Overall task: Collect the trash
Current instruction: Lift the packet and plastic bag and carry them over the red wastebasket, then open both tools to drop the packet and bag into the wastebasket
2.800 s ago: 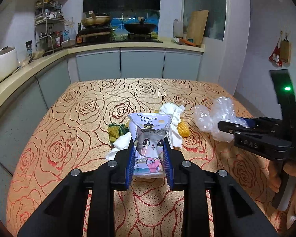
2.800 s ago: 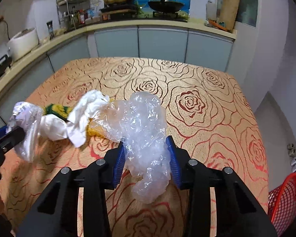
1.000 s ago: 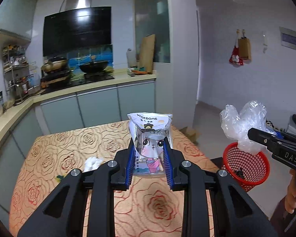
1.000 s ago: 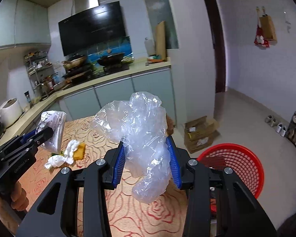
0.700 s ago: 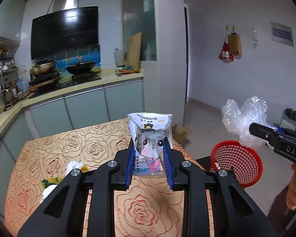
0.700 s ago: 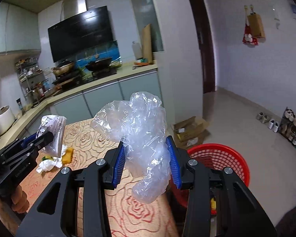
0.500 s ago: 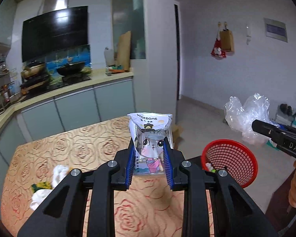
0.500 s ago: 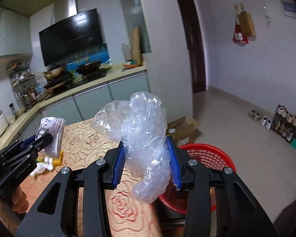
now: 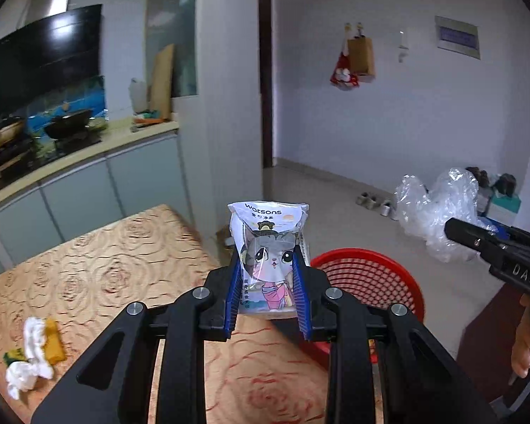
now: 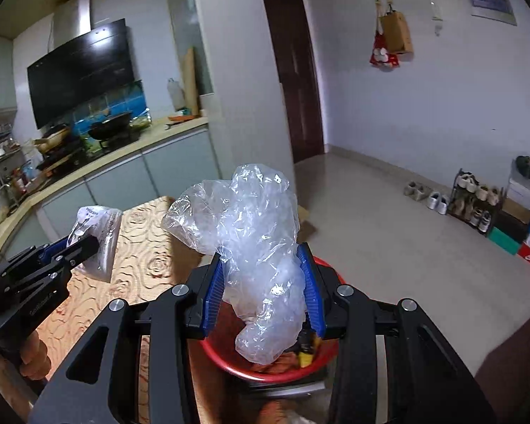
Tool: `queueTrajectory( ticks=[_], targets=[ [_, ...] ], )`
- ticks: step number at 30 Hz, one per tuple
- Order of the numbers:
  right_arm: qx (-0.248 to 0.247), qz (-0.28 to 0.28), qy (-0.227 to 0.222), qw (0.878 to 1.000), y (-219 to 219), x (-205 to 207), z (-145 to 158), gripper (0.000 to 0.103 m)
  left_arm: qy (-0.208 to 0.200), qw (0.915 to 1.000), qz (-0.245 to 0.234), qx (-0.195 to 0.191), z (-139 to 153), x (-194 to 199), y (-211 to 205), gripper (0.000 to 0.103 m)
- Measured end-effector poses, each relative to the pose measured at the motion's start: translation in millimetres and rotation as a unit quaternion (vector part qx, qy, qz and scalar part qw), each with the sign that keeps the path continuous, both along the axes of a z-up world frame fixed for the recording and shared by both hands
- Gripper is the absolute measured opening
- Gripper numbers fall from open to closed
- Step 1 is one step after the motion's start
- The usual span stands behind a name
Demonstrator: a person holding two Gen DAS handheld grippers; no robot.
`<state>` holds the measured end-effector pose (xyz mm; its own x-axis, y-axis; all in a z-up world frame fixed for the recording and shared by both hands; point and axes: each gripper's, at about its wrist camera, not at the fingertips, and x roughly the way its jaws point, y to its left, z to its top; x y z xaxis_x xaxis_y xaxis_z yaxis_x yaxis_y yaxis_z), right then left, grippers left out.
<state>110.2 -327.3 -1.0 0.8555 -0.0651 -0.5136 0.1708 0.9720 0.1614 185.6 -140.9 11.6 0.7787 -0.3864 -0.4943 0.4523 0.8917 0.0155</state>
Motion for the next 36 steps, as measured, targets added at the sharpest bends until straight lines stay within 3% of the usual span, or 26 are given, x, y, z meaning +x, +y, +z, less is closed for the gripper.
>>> queueTrajectory(
  ticks=[7, 17, 26, 30, 32, 36],
  targets=[
    [0.006, -0.013, 0.035, 0.999, -15, 11, -22, 0.039, 0.045, 0.9977, -0.051, -0.007, -16, 20, -37, 0.025],
    [0.008, -0.010, 0.091, 0.996, -30, 39, -62, 0.040, 0.128, 0.9867, -0.099, -0.011, -64, 52, -72, 0.025],
    [0.011, -0.002, 0.115, 0.993, -33, 59, -86, 0.041, 0.145, 0.9830, -0.113, -0.005, -81, 65, -89, 0.029],
    [0.017, 0.001, 0.111, 0.994, -33, 60, -87, 0.050, 0.146, 0.9823, -0.117, -0.011, -81, 66, -88, 0.036],
    [0.019, 0.001, 0.108, 0.994, -32, 59, -86, 0.056, 0.143, 0.9825, -0.119, -0.012, -80, 65, -87, 0.046],
    [0.027, 0.005, 0.101, 0.995, -32, 54, -84, 0.061, 0.135, 0.9833, -0.120, -0.021, -73, 62, -79, 0.049]
  ],
)
